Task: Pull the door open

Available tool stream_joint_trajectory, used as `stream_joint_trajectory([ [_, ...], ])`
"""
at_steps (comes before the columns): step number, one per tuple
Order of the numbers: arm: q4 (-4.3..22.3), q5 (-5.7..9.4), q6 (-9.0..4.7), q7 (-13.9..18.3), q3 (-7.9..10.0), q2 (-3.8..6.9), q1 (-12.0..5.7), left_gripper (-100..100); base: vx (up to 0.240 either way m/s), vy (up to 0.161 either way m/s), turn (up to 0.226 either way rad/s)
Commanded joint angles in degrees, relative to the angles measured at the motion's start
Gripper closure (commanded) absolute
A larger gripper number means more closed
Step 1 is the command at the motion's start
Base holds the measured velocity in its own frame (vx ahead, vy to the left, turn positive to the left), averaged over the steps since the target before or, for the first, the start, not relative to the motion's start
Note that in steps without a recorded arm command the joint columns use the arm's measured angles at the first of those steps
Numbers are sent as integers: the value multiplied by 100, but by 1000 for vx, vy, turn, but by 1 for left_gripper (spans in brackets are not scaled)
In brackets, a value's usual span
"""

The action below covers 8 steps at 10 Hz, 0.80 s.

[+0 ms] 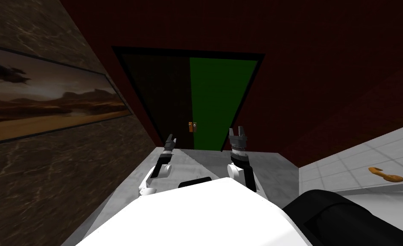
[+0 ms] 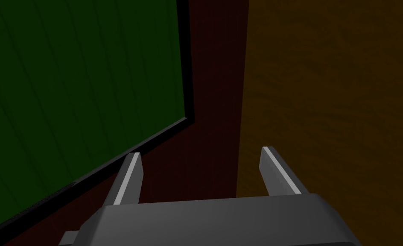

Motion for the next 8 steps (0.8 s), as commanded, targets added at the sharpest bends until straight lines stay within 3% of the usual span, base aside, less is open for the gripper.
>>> stream_joint_trajectory([
  [1,219,-6,82,-12,-11,1,-129,-100,103,-24,-29],
  [8,1131,5,327,22,-27,106,-617,-100,101,-28,-32],
])
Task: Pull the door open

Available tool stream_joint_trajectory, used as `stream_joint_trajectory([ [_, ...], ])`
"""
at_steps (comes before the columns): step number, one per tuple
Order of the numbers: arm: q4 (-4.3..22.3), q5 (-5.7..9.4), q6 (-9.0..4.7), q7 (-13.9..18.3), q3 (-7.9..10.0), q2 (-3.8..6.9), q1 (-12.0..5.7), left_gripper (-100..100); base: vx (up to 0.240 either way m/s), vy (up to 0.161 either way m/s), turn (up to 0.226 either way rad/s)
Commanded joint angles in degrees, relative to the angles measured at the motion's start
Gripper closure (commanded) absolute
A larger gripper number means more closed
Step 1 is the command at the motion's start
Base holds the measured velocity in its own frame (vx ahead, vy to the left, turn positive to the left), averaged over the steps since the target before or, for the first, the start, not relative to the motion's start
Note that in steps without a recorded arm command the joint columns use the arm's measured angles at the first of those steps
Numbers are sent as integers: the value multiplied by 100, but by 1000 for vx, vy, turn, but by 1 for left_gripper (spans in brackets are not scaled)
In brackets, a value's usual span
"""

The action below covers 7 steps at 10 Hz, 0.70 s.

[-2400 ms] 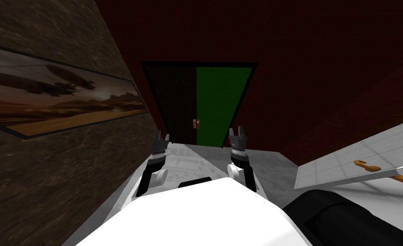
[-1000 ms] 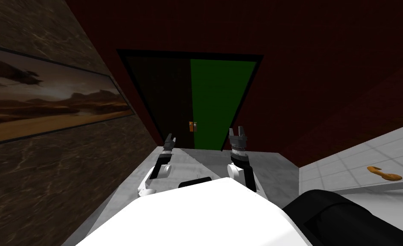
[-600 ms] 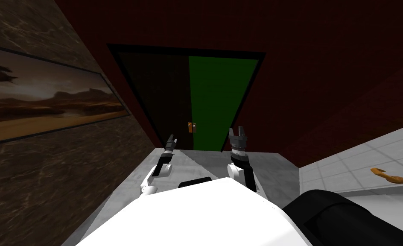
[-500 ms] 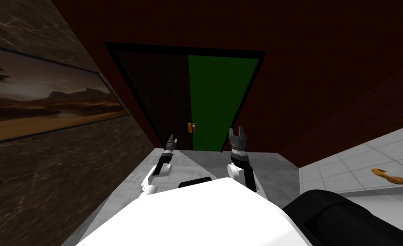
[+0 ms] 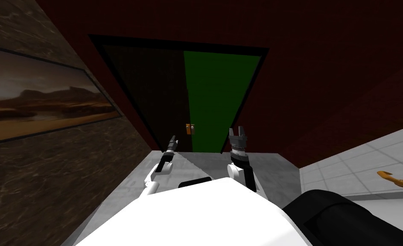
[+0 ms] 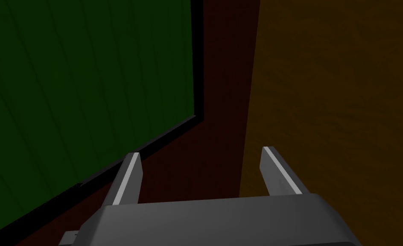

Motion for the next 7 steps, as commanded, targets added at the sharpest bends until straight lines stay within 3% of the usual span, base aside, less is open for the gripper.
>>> stream_joint_trajectory([
  [1,210,2,49,6,-3,17,-111,-100,107,-10,-29],
  [5,654,7,169,22,-13,59,-352,-100,101,-19,-28],
  [7,1033,11,271,36,-23,91,-561,-100,153,-25,-44],
])
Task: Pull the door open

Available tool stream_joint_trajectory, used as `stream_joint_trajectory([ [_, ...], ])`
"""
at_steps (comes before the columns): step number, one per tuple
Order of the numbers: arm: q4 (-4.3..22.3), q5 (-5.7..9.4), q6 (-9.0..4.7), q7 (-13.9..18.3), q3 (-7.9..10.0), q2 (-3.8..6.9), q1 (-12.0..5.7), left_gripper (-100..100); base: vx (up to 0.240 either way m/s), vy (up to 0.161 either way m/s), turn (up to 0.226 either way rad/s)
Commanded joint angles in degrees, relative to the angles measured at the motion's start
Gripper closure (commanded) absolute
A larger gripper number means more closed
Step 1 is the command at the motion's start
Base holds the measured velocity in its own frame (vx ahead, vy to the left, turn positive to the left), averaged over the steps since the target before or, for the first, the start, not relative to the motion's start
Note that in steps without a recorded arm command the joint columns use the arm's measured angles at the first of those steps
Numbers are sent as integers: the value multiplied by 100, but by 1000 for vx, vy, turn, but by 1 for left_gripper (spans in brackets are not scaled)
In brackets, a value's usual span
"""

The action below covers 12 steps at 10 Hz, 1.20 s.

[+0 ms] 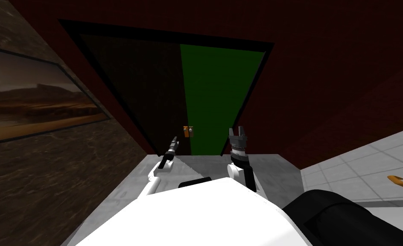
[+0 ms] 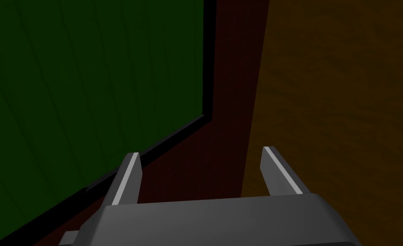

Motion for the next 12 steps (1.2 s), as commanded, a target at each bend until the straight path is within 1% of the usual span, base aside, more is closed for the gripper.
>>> stream_joint_trajectory([
  [1,182,-4,56,-6,-9,-4,-87,-100,158,-17,-38],
  [2,339,-3,98,0,-14,7,-175,-100,169,-21,-34],
  [6,683,0,192,13,-32,22,-384,-100,123,-27,-33],
  [7,619,-2,185,8,-28,16,-347,-100,57,-19,-5],
  [8,732,51,170,52,131,193,-252,-100,-46,20,69],
  [9,732,51,170,52,131,193,-252,-100,-82,42,39],
  [10,763,68,164,68,180,248,-225,-100,-74,33,0],
  [11,850,118,145,113,317,405,-152,-100,-68,27,13],
  [12,869,128,140,123,346,438,-138,-100,-52,22,13],
])
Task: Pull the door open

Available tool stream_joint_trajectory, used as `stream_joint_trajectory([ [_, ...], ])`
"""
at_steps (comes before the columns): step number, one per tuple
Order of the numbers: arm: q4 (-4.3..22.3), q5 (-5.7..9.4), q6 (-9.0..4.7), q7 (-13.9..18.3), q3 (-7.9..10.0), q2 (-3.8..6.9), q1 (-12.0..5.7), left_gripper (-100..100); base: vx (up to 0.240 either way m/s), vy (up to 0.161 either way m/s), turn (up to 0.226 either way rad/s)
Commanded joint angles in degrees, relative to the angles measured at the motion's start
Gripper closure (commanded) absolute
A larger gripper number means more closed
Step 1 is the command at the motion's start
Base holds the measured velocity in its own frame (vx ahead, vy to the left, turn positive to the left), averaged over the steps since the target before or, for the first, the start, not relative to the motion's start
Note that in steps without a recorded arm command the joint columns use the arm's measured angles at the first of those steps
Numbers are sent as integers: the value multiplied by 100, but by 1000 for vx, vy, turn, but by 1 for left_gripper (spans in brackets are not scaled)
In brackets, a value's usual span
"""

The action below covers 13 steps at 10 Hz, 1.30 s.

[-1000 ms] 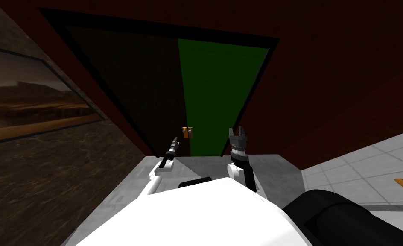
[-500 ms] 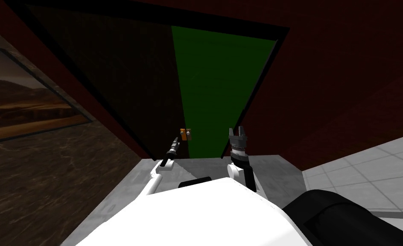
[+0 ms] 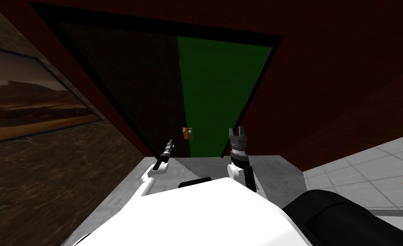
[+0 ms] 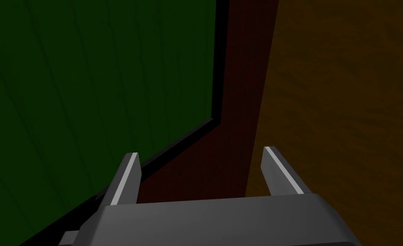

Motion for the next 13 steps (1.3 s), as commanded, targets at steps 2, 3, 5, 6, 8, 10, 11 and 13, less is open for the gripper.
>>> stream_joint_trajectory([
  [2,254,98,-136,101,266,297,137,-100,-28,7,-15],
  [3,310,132,-155,137,349,397,169,-100,0,-3,-34],
  [5,447,222,-217,242,540,642,220,-100,56,-14,-94],
  [6,486,251,-246,285,583,709,211,-100,149,-31,-185],
  [8,508,278,-292,339,582,744,151,-100,194,-47,-161],
  [10,491,280,-323,367,525,709,73,-100,182,-33,-165],
  [11,470,275,-338,377,473,667,19,-100,189,-56,-163],
  [13,416,257,-366,390,353,564,-99,-100,204,-70,-164],
])
